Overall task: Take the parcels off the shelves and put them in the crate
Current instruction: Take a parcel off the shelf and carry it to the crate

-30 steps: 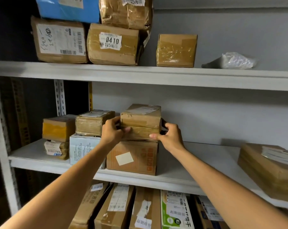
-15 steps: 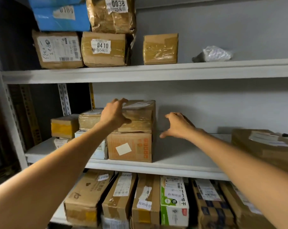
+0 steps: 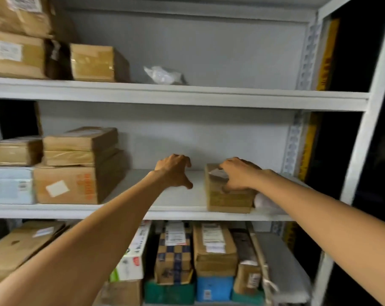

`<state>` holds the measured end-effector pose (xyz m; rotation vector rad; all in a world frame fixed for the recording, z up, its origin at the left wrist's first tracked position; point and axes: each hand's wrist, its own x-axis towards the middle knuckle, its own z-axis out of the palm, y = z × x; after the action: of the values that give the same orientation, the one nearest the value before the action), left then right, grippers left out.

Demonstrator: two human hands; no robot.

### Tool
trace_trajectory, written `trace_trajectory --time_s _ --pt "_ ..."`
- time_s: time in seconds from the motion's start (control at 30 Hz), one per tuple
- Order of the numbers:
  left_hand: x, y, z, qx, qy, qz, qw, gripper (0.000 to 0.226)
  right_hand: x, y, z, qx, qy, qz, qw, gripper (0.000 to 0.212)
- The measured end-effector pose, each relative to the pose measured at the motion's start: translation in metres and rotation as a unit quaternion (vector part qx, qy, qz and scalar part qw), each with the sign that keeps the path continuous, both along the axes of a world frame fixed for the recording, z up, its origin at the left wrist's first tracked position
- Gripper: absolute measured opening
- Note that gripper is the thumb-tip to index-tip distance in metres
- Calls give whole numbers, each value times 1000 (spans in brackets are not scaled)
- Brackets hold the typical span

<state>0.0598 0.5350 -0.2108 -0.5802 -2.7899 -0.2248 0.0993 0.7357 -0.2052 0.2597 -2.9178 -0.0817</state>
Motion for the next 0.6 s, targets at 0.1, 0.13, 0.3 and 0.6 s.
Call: trace_trajectory --time_s 0.1,0.13,0.3,0.6 --pt "3 41 -1 0 -2 -12 1000 71 16 54 2 -9 -15 -30 999 51" --pt "4 50 -2 1 -4 -15 1000 71 19 67 2 -17 -16 -40 999 53" --pt "-3 72 -15 1 -36 -6 999 74 22 100 -14 -42 -30 -74 996 62" --pt "-34 86 -38 371 -177 65 909 70 -12 96 -42 -263 -1 -40 964 56"
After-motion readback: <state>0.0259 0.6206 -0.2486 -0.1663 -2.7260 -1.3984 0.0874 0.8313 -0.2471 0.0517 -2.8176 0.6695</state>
